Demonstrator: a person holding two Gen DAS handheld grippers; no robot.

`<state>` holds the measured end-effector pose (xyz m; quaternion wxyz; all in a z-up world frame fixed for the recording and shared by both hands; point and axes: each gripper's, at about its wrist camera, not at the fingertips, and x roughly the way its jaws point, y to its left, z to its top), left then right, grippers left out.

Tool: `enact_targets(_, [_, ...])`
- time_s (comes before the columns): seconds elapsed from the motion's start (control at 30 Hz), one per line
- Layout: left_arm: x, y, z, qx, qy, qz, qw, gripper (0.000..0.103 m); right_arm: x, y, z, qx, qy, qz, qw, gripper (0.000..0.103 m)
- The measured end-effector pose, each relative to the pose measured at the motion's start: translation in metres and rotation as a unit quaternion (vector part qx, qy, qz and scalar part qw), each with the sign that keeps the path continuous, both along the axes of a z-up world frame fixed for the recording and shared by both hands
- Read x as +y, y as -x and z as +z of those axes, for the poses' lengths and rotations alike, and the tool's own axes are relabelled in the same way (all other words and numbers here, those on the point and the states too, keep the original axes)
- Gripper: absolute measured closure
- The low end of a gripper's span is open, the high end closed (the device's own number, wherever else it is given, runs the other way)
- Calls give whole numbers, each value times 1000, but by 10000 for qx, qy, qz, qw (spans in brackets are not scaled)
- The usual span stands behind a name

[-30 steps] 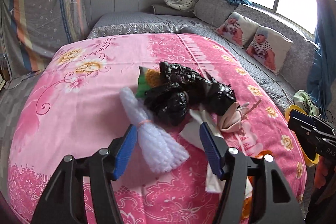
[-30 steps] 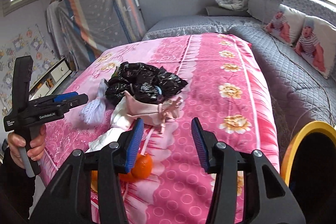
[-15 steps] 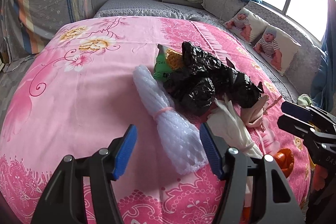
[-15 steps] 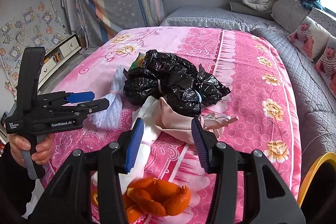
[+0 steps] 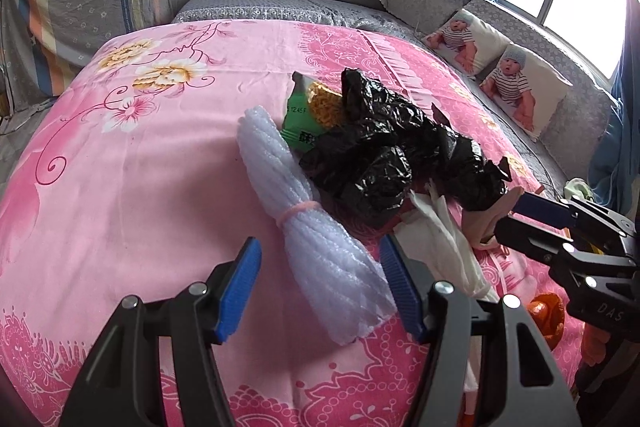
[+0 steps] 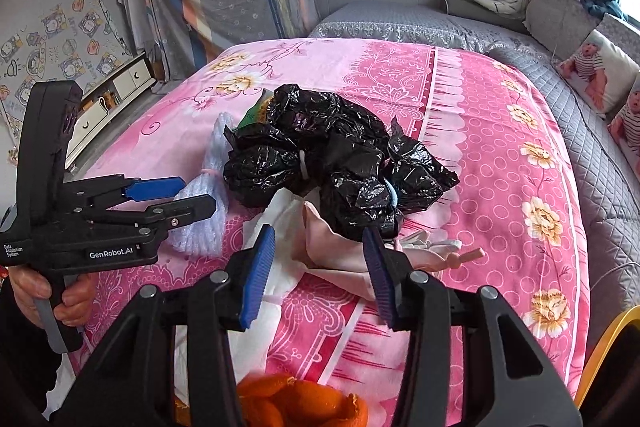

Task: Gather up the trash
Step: 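Move both open tools back toward the white foam net and glove, then close the left tool on the white foam net while the right tool grasps the wooden spoon and pink glove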

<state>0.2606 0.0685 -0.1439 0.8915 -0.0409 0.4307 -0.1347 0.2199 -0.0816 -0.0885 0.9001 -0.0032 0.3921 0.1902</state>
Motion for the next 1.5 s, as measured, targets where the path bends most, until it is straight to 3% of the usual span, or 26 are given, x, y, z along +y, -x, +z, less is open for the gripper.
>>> enact_targets(0.27, [2, -7, -11, 175, 74, 36, 9998, 61, -3, -8, -8, 113, -15, -37, 9999, 74])
enact_targets(0.57, [5, -5, -6, 106, 48, 137, 9998, 76, -9, -3, -5, 45, -9, -42, 10000, 91])
enact_targets(1.5, [15, 20, 30, -321, 77, 375, 9988, 79, -88, 24, 36, -675, -374, -1183, 9900, 96])
